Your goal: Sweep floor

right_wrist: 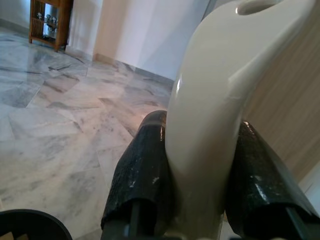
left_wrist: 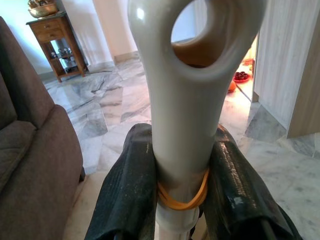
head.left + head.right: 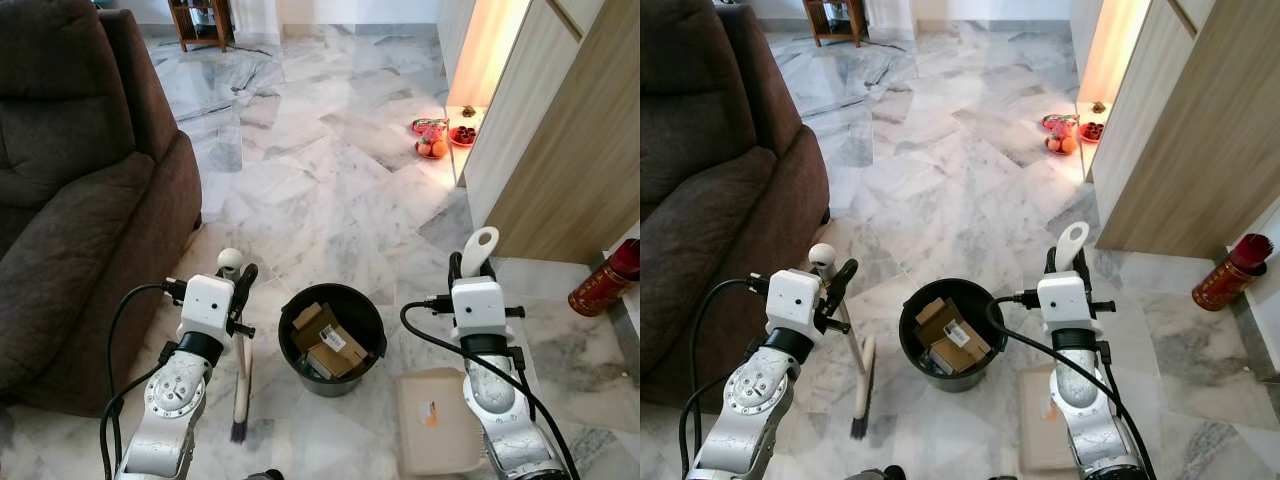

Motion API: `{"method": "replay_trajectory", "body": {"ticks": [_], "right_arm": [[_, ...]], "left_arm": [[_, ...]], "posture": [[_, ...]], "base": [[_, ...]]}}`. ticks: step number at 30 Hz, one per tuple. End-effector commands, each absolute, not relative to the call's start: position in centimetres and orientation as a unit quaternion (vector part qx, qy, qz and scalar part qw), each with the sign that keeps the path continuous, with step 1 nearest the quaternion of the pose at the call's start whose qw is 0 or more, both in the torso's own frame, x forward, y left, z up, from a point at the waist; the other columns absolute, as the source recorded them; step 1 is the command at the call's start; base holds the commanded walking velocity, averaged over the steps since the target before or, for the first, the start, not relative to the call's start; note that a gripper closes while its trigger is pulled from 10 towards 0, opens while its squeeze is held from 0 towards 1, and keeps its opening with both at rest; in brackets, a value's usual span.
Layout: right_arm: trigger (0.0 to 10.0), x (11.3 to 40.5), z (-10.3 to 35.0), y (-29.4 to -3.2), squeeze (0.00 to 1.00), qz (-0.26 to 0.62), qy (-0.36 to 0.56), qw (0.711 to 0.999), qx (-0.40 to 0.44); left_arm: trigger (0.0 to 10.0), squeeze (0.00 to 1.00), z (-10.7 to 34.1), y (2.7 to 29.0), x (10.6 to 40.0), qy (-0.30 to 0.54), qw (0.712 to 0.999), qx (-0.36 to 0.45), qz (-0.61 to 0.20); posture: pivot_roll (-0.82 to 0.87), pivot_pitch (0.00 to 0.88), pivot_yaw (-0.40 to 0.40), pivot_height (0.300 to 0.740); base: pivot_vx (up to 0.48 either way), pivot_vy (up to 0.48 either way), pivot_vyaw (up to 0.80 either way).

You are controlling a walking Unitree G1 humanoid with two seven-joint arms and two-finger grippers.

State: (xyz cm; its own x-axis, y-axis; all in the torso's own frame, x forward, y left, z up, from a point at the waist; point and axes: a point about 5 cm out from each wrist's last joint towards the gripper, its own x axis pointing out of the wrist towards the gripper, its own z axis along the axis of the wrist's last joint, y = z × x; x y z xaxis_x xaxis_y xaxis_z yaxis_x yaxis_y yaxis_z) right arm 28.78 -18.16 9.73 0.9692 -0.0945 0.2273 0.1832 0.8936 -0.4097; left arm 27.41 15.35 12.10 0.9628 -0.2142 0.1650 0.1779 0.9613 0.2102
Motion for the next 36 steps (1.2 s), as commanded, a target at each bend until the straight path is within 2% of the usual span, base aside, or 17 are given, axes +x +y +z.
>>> {"method": "replay_trajectory", "body": {"ticks": [1, 20, 36], "right_arm": [[10.0, 29.06, 10.45, -17.8, 0.0, -0.061, -0.124, 0.966, -0.22], [10.0, 29.16, 10.24, -17.39, 0.0, -0.051, -0.127, 0.967, -0.213], [10.0, 29.41, 10.4, -17.56, 0.0, -0.054, -0.128, 0.967, -0.214]], "left_arm": [[10.0, 0.0, 12.91, 15.39, 27.16, -0.112, 0.984, 0.097, -0.095], [10.0, 0.0, 12.69, 15.28, 26.99, -0.11, 0.984, 0.098, -0.101], [10.0, 0.0, 12.84, 15.11, 27.15, -0.112, 0.984, 0.097, -0.098]], "posture": [[0.06, 0.148, 0.04, 0.74], [0.05, 0.121, 0.04, 0.74], [0.06, 0.148, 0.037, 0.74]], "base": [[0.0, 0.0, 0.0], [0.0, 0.0, 0.0], [-0.274, 0.0, 0.0]]}}
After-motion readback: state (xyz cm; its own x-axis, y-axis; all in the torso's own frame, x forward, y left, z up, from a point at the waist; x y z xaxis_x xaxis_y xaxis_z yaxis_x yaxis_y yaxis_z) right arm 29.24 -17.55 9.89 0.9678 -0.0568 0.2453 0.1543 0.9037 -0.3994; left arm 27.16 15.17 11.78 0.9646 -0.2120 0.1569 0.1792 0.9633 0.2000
